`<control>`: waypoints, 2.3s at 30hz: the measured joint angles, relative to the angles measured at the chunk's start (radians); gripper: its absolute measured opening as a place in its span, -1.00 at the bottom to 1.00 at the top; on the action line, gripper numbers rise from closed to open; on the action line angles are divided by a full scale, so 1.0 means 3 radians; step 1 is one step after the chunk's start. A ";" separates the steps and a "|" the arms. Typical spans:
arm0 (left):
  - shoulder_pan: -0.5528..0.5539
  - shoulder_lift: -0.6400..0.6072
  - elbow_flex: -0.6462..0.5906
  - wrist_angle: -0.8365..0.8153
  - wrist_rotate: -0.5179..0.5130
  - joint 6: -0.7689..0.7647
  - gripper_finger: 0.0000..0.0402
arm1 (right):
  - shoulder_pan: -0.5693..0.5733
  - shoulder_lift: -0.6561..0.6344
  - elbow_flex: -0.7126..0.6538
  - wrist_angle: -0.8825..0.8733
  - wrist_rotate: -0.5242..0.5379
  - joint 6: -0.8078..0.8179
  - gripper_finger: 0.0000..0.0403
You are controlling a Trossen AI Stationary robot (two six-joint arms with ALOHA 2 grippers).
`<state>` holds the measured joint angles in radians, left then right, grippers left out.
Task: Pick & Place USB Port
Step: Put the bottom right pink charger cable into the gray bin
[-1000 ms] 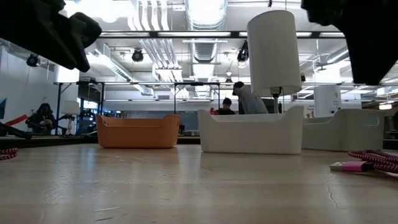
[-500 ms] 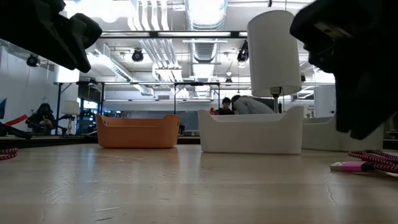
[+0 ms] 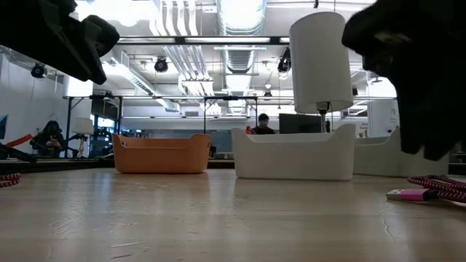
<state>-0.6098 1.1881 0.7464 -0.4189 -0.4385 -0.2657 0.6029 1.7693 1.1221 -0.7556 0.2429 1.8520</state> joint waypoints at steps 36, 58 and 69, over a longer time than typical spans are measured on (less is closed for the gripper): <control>0.0001 0.0003 -0.0004 0.0002 0.0000 -0.0013 -0.43 | -0.0025 -0.0054 -0.0088 0.0079 -0.0086 -0.0510 -0.92; 0.0001 0.0004 -0.0006 0.0029 0.0000 -0.0011 -0.43 | -0.0383 -0.1722 -0.0066 -0.0521 0.2240 -0.2799 -0.92; 0.0001 0.0004 -0.0006 0.0029 0.0000 -0.0011 -0.43 | -0.1081 -0.1953 -0.0067 -0.0593 0.2260 -0.3553 -0.87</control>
<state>-0.6094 1.1892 0.7444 -0.4103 -0.4385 -0.2691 0.2785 1.1835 1.1019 -0.9335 0.9209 0.7862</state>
